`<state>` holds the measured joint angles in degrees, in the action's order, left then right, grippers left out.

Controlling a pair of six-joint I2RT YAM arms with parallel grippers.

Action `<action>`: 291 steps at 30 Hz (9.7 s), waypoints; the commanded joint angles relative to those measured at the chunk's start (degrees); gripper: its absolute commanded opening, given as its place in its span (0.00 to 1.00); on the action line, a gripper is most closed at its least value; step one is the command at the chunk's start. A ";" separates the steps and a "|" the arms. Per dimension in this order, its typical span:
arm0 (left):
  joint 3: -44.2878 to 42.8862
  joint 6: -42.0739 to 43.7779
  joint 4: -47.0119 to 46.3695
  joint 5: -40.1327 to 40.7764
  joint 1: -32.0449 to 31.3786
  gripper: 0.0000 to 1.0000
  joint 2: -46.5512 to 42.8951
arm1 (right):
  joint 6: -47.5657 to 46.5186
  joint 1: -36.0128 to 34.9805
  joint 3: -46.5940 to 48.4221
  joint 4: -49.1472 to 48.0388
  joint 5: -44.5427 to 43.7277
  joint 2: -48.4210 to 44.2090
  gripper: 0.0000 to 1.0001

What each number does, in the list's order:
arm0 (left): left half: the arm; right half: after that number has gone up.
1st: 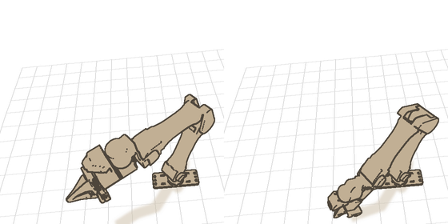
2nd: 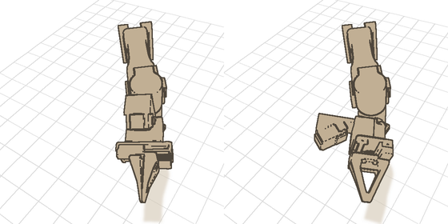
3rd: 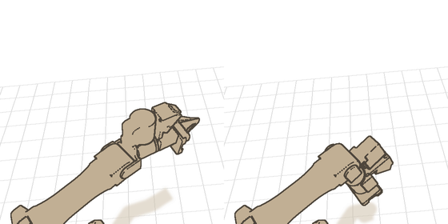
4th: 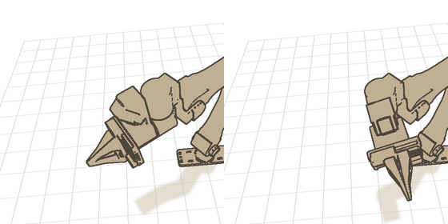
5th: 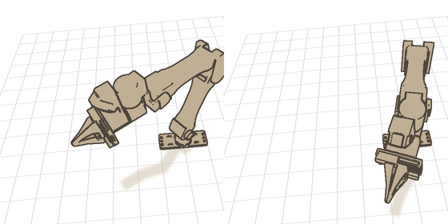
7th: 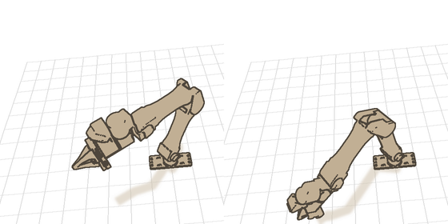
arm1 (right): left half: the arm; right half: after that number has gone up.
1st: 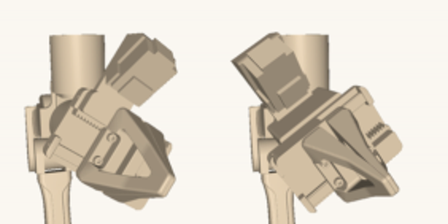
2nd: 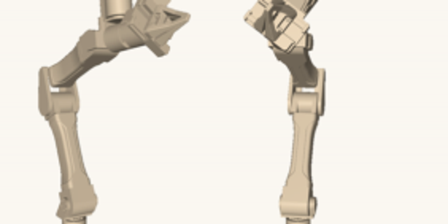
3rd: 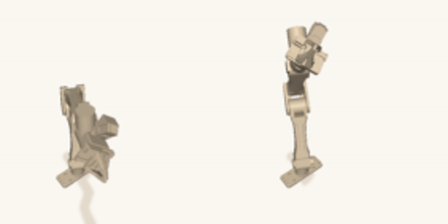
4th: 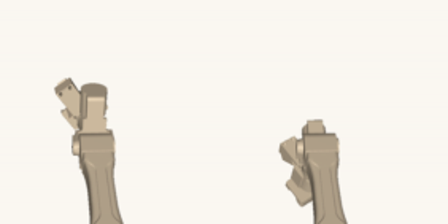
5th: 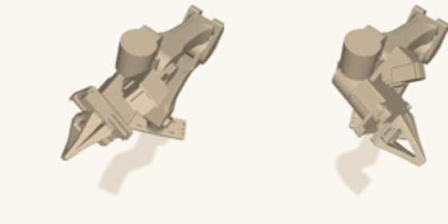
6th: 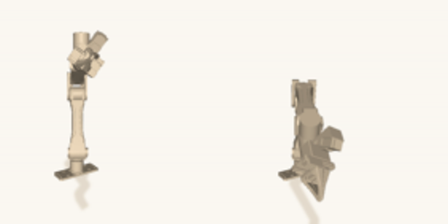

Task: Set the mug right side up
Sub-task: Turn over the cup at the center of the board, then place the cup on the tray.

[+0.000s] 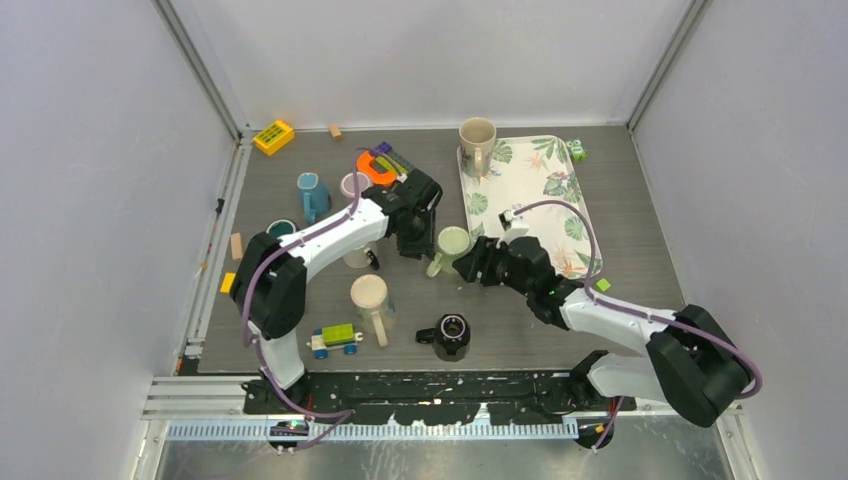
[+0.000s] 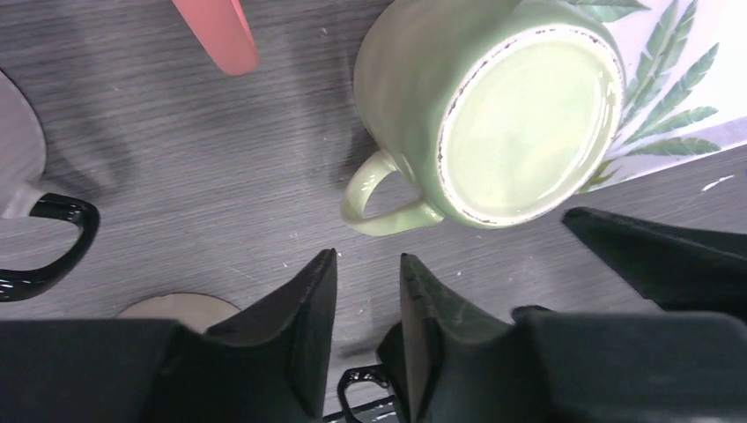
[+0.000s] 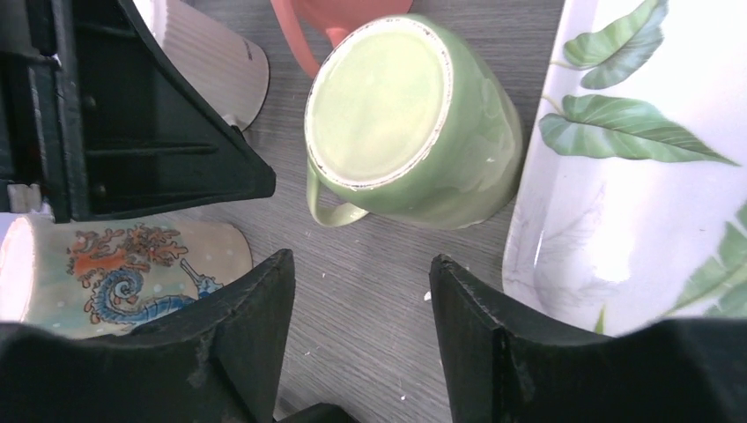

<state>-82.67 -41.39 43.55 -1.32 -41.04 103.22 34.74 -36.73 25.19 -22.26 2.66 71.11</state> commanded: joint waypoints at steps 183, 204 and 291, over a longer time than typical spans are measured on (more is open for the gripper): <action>-1.11 -5.17 -54.21 -24.87 1.97 0.72 1.00 | -4.62 21.53 26.96 42.13 6.75 -11.84 0.01; 11.39 5.31 -34.16 -18.08 2.01 0.83 -19.58 | -9.74 21.62 45.68 46.64 -8.97 17.40 0.01; 18.22 14.17 -18.83 -9.36 2.10 0.86 -35.91 | -11.84 25.17 92.25 72.36 -11.84 52.51 0.81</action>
<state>-63.40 -25.78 23.92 -15.09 -39.24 66.48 20.34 -11.14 122.52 54.87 -7.07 133.99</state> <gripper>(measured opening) 0.860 0.769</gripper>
